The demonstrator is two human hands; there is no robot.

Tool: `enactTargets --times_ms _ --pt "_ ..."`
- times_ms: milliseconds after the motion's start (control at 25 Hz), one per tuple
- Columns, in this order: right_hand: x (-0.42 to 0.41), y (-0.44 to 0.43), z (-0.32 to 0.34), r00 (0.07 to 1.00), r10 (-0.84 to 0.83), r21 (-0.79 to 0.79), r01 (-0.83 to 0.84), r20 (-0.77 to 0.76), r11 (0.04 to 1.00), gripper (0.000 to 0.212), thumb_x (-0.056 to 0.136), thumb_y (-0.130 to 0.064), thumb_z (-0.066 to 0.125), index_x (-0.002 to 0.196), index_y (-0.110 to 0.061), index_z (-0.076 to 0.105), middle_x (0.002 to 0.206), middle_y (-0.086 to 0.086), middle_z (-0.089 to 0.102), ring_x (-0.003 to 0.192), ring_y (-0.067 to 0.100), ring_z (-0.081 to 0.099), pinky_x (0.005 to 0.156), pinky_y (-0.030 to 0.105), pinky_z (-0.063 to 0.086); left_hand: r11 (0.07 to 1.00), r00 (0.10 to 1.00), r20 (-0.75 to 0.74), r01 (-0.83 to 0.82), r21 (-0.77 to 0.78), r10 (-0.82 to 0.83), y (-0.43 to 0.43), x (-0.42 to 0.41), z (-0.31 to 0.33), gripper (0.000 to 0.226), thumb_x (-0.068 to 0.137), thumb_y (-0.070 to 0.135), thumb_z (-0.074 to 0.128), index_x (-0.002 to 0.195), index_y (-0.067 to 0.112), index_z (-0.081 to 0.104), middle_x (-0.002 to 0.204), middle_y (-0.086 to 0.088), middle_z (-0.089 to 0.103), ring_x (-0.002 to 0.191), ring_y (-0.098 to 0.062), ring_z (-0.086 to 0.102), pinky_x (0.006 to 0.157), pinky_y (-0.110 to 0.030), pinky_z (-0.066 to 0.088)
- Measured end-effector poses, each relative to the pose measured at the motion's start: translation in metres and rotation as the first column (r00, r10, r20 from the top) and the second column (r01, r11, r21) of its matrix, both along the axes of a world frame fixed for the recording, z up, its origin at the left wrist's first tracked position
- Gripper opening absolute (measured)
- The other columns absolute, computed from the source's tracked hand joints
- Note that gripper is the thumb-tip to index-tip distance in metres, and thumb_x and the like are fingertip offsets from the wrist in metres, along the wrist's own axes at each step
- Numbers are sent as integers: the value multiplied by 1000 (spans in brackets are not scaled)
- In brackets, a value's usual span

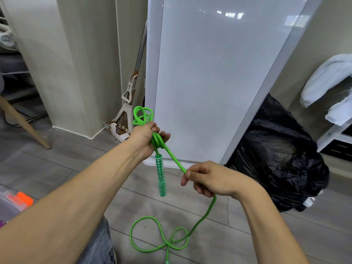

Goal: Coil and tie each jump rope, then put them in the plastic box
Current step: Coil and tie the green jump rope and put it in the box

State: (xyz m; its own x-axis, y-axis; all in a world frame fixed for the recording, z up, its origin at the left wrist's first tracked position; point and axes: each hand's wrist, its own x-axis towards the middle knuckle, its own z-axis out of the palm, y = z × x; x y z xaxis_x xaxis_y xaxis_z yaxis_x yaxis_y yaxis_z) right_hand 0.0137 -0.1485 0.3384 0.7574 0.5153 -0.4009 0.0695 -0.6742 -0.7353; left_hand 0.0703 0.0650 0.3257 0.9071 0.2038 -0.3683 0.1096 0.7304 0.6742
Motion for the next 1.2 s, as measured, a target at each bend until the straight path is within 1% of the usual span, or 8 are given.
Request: enactTargets --times_ms 160,320,440,560,640,760,960,1200 --pt "11 -27 1 987 -146 -114 153 72 982 32 102 -30 50 88 -12 73 59 1 59 46 14 47 53 26 38 996 996 4 -86 5 85 6 5 -3 32 107 20 36 76 14 41 39 6 34 29 -9 31 36 -14 35" --pt "23 -42 1 851 -340 -107 412 400 905 29 99 -36 56 78 -21 70 61 -3 65 53 12 55 56 25 42 951 994 -3 -101 291 107 9 4 -5 28 105 24 37 79 17 41 48 3 32 29 -11 25 39 -12 25" --pt "19 -31 3 850 -276 -41 328 449 944 25 101 -31 51 87 -25 71 70 -3 62 63 14 55 58 27 41 863 997 9 58 502 -72 -2 -1 -4 17 100 14 39 84 15 42 61 -3 33 34 -12 26 43 -16 24" --pt "11 -10 3 887 -175 23 183 428 983 25 103 -29 46 90 -24 67 66 -4 62 55 6 48 56 24 39 722 952 26 213 659 -304 -16 -13 -5 15 105 15 40 91 11 46 70 -8 58 45 -23 52 45 -28 45" --pt "10 -1 1 861 -182 31 190 475 981 23 103 -30 45 89 -26 63 68 -4 67 52 2 49 56 23 37 658 890 40 305 689 -454 -25 -22 -4 15 106 16 40 95 9 46 82 -13 71 68 -34 69 62 -43 59" --pt "9 4 -3 785 -205 6 249 584 968 20 103 -33 46 89 -29 60 71 -7 71 65 2 57 61 29 42 595 812 35 397 699 -582 -35 -31 -3 13 105 16 43 101 5 49 89 -15 74 87 -41 72 84 -57 57" --pt "12 2 -6 636 -314 51 396 705 917 23 102 -40 43 99 -25 61 80 -2 70 80 25 62 72 40 51 471 717 6 452 758 -697 -46 -44 -2 22 105 11 42 120 0 54 92 -15 72 84 -37 72 86 -58 54" --pt "7 7 -6 616 -358 85 426 702 901 24 102 -42 45 98 -26 63 78 -2 69 79 24 62 73 40 52 510 716 -42 535 673 -696 -46 -45 -2 14 104 13 45 104 4 56 68 -2 47 56 -24 55 73 -50 58"
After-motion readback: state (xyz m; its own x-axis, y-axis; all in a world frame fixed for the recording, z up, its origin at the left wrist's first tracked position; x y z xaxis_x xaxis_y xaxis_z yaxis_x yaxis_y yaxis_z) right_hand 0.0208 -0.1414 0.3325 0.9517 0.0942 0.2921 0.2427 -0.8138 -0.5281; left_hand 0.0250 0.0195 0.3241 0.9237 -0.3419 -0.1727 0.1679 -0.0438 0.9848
